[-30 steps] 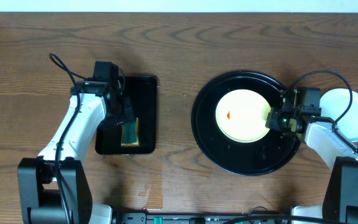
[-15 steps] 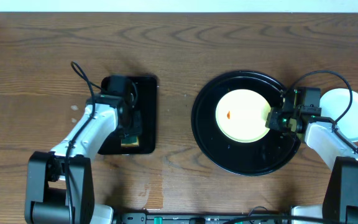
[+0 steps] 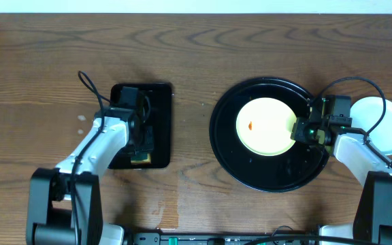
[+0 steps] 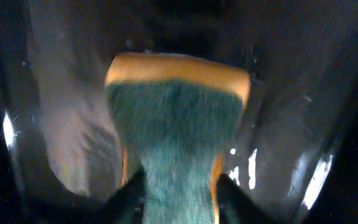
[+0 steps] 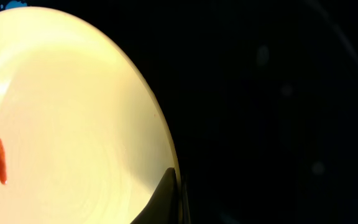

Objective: Clean dirty plates on tray and stack at the side

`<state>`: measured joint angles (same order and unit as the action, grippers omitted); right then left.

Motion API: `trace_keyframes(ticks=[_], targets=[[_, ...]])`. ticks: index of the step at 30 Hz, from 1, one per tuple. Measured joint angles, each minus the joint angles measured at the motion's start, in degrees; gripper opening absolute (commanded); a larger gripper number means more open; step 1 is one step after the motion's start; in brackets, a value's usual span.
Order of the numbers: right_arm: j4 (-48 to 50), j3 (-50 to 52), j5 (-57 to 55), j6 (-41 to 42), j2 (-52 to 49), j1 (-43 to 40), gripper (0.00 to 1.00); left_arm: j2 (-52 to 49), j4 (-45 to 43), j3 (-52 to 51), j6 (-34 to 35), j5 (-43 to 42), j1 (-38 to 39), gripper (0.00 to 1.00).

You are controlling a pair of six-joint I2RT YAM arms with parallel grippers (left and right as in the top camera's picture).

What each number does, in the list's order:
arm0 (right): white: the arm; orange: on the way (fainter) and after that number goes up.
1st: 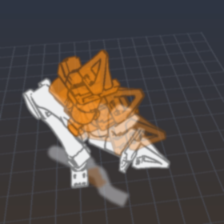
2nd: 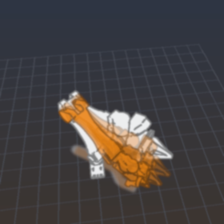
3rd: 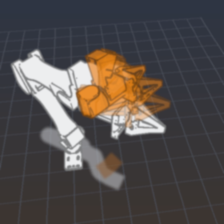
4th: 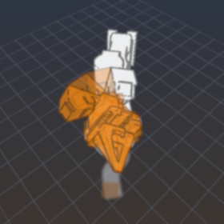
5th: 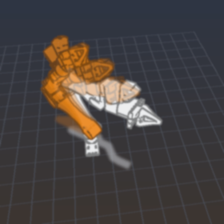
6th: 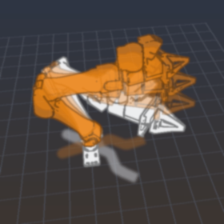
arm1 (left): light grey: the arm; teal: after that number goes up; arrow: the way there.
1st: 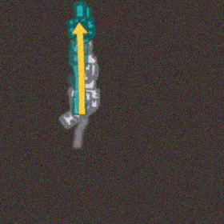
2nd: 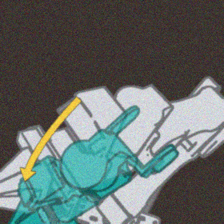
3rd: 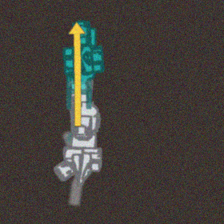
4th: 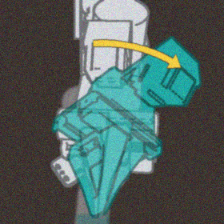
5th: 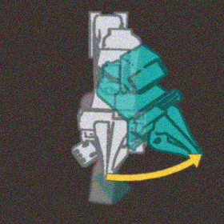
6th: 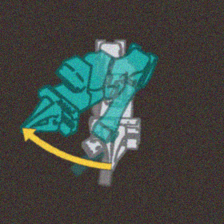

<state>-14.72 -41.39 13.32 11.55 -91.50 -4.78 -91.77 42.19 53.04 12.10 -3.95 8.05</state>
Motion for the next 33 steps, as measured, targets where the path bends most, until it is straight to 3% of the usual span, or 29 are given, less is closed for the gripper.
trace_keyframes(ticks=[7,18,23,27,33], targets=[[0.0,0.0,0.0,0.0,0.0,0.0,0.02,5.0,0.2,2.0,0.1,1.4,0.0,0.47],[0.0,0.0,0.0,0.0,0.0,0.0,0.02,0.4,-2.8,-1.6,0.7,2.8,0.0,0.45],[0.0,0.0,0.0,0.0,0.0,0.0,0.01,-1.6,-3.6,-1.8,1.5,2.2,0.0,0.32],[0.0,0.0,0.0,0.0,0.0,0.0,0.01,-2.0,-4.2,-1.8,1.7,1.1,0.0,0.13],[0.0,0.0,0.0,0.0,0.0,0.0,0.01,-2.0,-5.3,-1.8,1.5,0.7,0.0,0.08]])
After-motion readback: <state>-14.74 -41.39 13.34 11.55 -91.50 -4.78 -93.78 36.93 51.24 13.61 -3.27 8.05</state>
